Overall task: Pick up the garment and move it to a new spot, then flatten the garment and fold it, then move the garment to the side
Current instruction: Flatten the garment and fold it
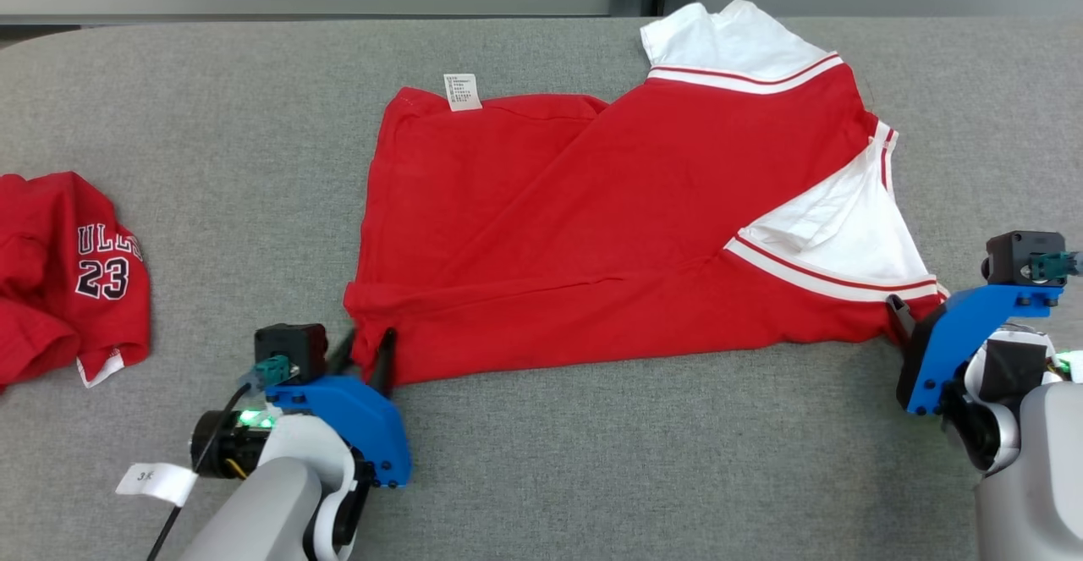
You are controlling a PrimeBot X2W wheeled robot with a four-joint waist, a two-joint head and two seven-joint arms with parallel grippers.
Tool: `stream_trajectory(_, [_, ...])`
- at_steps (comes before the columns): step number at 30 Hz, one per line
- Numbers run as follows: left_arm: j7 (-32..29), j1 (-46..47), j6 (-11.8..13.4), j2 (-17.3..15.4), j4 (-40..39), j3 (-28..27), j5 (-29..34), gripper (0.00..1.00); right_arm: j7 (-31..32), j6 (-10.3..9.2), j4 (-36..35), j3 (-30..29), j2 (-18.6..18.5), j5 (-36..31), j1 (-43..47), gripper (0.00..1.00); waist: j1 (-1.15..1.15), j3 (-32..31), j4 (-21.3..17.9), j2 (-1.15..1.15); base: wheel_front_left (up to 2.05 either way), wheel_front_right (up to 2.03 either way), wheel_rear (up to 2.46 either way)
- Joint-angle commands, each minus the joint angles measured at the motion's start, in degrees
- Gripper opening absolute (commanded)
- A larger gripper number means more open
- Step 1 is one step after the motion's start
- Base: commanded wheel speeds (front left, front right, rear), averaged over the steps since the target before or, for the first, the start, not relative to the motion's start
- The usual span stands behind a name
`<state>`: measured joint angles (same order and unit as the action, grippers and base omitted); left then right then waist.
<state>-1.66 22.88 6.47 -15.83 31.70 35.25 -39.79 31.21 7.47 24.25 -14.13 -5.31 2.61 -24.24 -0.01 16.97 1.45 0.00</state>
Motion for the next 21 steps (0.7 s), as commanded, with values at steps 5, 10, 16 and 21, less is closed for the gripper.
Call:
stream_trajectory(5, [-1.6,-2.9,-0.8,0.9,2.9,1.1,-1.4,0.00,-0.3,0.03,-1.8,1.0,0.7,1.8,3.9,0.00,0.01,-1.5,0.0,0.00,0.00,0.00,0.00])
stream_trajectory(10, [-0.6,-4.8,0.0,-0.9,-0.3,-0.8,-2.8,0.00,0.2,0.03,-8.6,1.0,1.0,4.3,7.4,0.00,0.01,-4.3,-0.1,0.00,0.00,0.00,0.00])
stream_trajectory(16, [-2.7,-9.7,1.8,-4.3,-8.1,-2.2,-4.5,0.00,3.8,0.02,-18.7,0.1,1.6,6.1,15.4,0.00,0.01,-7.0,-0.2,0.00,0.00,0.00,0.00])
stream_trajectory(21, [-4.9,-15.0,5.2,-7.4,-16.2,-2.5,-4.9,0.00,6.8,0.01,-26.4,-1.9,2.2,8.0,23.1,0.00,0.01,-8.0,0.0,0.00,0.00,0.00,0.00])
